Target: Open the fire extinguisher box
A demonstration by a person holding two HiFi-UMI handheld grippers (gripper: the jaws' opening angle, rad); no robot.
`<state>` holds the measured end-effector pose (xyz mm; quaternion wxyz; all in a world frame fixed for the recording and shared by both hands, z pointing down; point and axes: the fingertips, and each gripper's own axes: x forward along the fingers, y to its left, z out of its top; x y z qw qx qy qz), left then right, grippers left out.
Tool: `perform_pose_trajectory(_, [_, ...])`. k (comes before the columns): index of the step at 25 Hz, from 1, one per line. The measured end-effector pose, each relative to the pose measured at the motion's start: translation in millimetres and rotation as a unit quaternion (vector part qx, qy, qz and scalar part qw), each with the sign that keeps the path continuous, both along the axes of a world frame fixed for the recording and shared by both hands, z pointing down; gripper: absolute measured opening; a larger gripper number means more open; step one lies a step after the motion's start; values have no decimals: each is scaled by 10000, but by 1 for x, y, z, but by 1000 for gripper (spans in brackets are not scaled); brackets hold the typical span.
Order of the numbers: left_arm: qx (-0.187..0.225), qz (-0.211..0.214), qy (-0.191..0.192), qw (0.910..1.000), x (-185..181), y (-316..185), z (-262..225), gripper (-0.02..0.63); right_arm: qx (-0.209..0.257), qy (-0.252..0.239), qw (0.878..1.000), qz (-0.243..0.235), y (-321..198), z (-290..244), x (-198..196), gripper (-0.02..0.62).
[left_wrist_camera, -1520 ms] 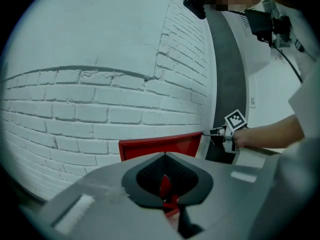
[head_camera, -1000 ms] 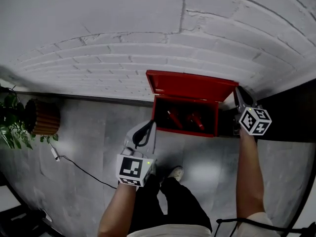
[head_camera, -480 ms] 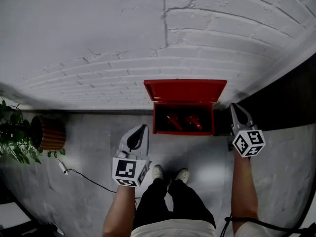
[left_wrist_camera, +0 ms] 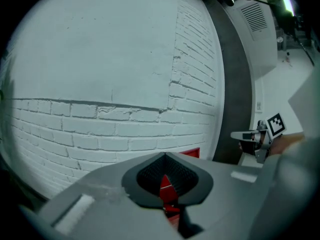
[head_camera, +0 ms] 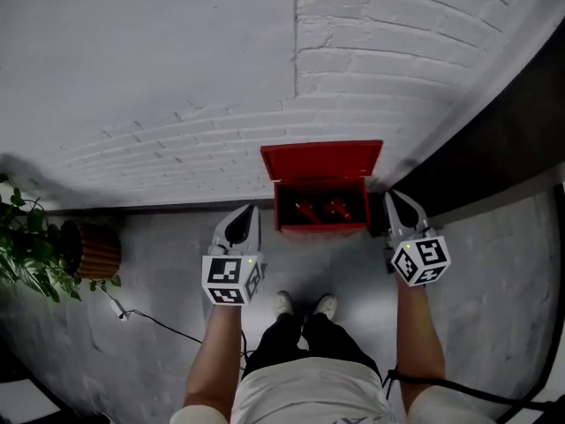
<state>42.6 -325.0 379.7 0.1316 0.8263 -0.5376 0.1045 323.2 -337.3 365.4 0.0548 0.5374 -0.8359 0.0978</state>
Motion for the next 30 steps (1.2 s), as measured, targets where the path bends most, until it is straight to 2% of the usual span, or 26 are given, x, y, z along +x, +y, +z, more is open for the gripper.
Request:
perform_pose_trajectory(10, [160,422,62,9990,31,27,-48,6,217,48,9995,-237,34,-56,-26,6])
perform_pose_trajectory(23, [558,458,71,9974,32,36,-101,6,462,154,9988,-76,49,-99,-9,6])
perform_pose_trajectory(30, [617,488,69,9969,34,36,-109,6,503,152,9986,-99,51,-104,-13,6])
